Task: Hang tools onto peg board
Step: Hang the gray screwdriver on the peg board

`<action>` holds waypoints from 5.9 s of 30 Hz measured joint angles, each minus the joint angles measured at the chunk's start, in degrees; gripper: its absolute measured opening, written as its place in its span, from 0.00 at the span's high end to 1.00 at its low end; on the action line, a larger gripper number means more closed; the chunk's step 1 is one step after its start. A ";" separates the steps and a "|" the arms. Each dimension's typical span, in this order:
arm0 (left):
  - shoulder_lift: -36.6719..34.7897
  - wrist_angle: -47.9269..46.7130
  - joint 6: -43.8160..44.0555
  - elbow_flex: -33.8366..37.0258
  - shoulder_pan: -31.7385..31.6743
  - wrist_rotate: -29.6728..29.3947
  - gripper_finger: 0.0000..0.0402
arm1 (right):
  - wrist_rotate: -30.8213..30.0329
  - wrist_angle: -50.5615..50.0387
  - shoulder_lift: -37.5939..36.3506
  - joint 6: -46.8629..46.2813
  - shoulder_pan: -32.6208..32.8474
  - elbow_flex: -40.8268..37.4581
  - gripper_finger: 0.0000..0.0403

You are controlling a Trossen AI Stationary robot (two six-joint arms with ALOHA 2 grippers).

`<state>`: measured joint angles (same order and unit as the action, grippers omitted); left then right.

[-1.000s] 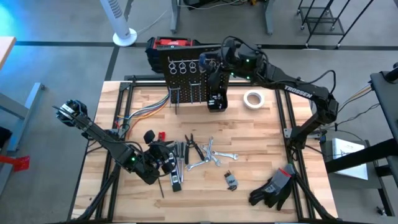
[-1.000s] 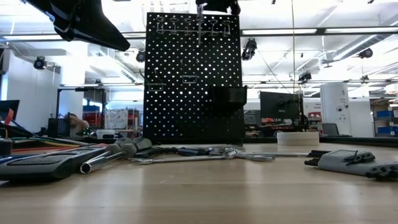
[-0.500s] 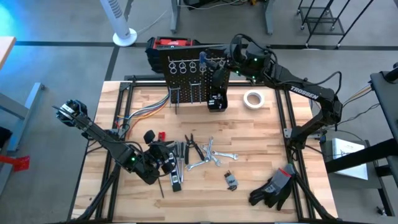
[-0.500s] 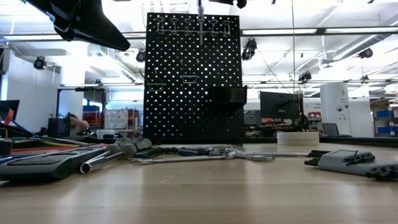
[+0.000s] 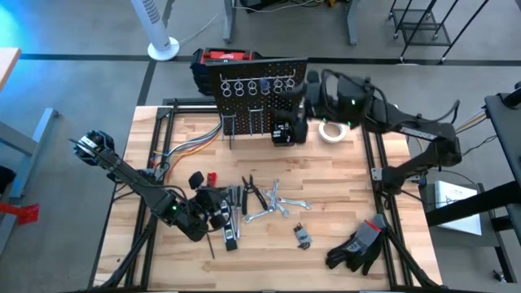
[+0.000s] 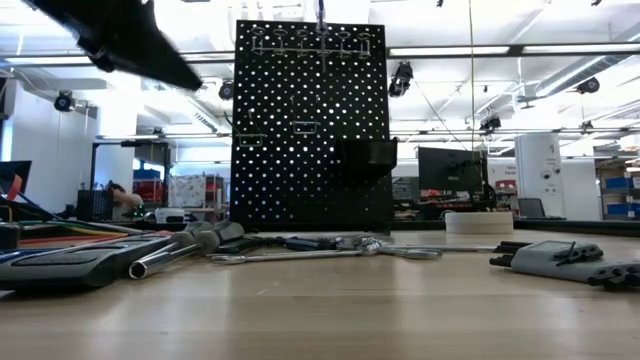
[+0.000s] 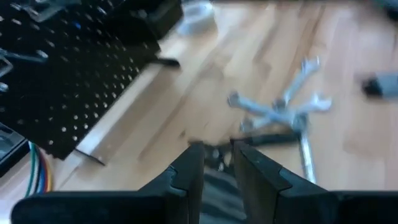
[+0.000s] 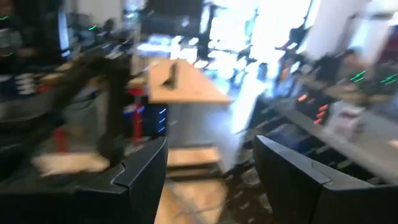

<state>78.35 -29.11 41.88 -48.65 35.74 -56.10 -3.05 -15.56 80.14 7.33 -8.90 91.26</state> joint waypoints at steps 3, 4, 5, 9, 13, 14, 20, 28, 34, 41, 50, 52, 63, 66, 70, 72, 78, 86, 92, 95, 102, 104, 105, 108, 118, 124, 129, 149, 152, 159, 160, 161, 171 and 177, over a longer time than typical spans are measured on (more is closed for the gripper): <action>0.00 -0.44 -0.57 1.61 -0.76 4.80 0.80 | -1.77 -3.31 -1.88 -3.44 4.00 -1.97 0.44; 0.00 -0.30 -0.07 2.09 -0.96 5.60 0.80 | -3.13 -3.60 -2.54 -4.36 5.27 -3.07 0.45; 0.00 0.00 0.84 2.66 -0.99 6.05 0.80 | -4.64 -4.06 -3.19 -5.01 6.38 -4.42 0.45; 0.00 0.38 5.19 4.73 -1.04 6.19 0.80 | -9.81 -4.34 -5.99 -9.27 10.83 -12.47 0.47; 0.00 2.13 8.91 6.89 -1.24 5.89 0.80 | -13.49 2.04 -9.27 -13.62 15.19 -23.34 0.49; 0.00 4.07 9.29 7.71 -1.44 5.86 0.80 | -14.02 4.50 -10.05 -14.64 16.22 -26.22 0.49; 0.00 16.94 11.59 12.84 -5.44 6.21 0.80 | -15.52 22.40 -11.96 -23.44 20.59 -41.97 0.49; 1.15 18.00 17.55 14.12 -15.11 20.76 0.80 | -15.58 28.18 -11.30 -35.18 22.84 -50.67 0.48; 4.99 17.39 20.09 12.90 -21.70 32.26 0.71 | -15.60 28.25 -11.39 -36.92 24.91 -51.14 0.49; 12.56 17.75 21.13 10.09 -26.37 40.57 0.53 | -15.58 28.16 -11.39 -37.52 27.37 -51.14 0.49; 21.91 3.20 16.02 -1.39 -27.04 42.90 0.42 | -15.68 27.81 -11.41 -37.28 29.92 -51.14 0.49; 23.50 -1.56 14.80 -4.35 -27.01 41.74 0.48 | -16.42 27.74 -11.41 -37.05 30.68 -51.14 0.49; 25.11 -11.53 9.59 -15.68 -26.92 32.91 0.71 | -18.53 24.51 -11.45 -37.22 33.01 -51.21 0.52; 24.32 -14.84 9.58 -18.36 -26.35 30.73 0.71 | -19.71 23.80 -11.48 -37.26 33.78 -51.21 0.53; 21.33 -17.16 9.58 -21.86 -24.98 26.61 0.71 | -20.50 23.22 -11.48 -37.26 34.45 -51.21 0.56; 19.45 -19.12 9.58 -23.49 -24.01 23.32 0.71 | -21.11 22.86 -11.50 -37.24 34.57 -51.21 0.57; 11.83 -23.85 8.78 -27.45 -20.80 8.67 0.71 | -21.13 21.68 -11.50 -37.24 34.57 -51.21 0.60; 1.33 -20.36 -2.43 -29.06 -18.64 -18.28 0.71 | -21.11 21.70 -11.50 -36.94 34.57 -51.21 0.64; -2.47 -15.96 -13.95 -31.64 -19.85 -32.53 0.71 | -21.13 21.73 -11.50 -36.62 34.55 -51.21 0.66; -3.15 -15.91 -16.64 -35.05 -22.00 -33.79 0.71 | -21.92 21.76 -11.50 -36.03 34.55 -51.21 0.67; -3.30 -15.56 -25.62 -46.01 -29.83 -19.36 0.71 | -24.11 21.74 -11.50 -35.12 34.50 -51.21 0.70; -2.72 -14.07 -32.27 -48.58 -31.68 -12.28 0.71 | -24.11 21.69 -11.50 -34.87 34.53 -51.21 0.71; -2.42 -12.99 -35.52 -49.44 -32.19 -9.07 0.71 | -24.09 21.48 -11.50 -34.78 34.55 -51.21 0.72; -1.70 -6.07 -46.00 -51.49 -33.39 0.14 0.71 | -24.11 20.20 -11.50 -34.71 34.52 -51.25 0.73; -2.39 26.13 -66.97 -51.82 -35.37 18.62 0.71 | -24.08 20.03 -11.50 -35.36 34.56 -51.25 0.74; -2.34 29.63 -69.17 -50.51 -40.09 24.55 0.71 | -24.19 18.53 -11.50 -36.03 35.85 -51.36 0.74; -2.26 33.74 -68.19 -47.62 -44.81 26.76 0.71 | -26.64 18.58 -11.44 -36.25 36.43 -51.66 0.77; -6.43 44.64 -63.99 -30.14 -58.00 32.90 0.71 | -30.95 18.73 -11.41 -36.77 36.26 -53.61 0.82; -6.45 44.56 -63.88 -28.98 -58.09 32.78 0.71 | -31.82 18.74 -11.41 -36.19 36.10 -53.61 0.82; -6.75 48.36 -62.45 -25.18 -58.09 32.64 0.71 | -31.67 18.72 -11.41 -36.21 35.99 -53.64 0.85; -6.85 48.82 -62.34 -24.51 -58.09 32.65 0.71 | -31.65 18.74 -11.41 -36.21 35.99 -53.64 0.86; -6.99 49.25 -62.34 -23.71 -58.09 32.65 0.71 | -31.62 18.72 -11.41 -36.21 35.99 -53.64 0.86; -8.77 53.30 -61.67 -16.16 -58.11 29.53 0.71 | -31.56 18.72 -11.44 -36.23 35.99 -53.64 0.86; -8.92 53.62 -60.63 -12.99 -58.13 28.46 0.60 | -31.56 18.72 -11.46 -36.23 35.99 -53.64 0.87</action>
<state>69.43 24.51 -18.75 -61.64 -22.39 -27.64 -34.61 3.16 68.69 -28.91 27.09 37.63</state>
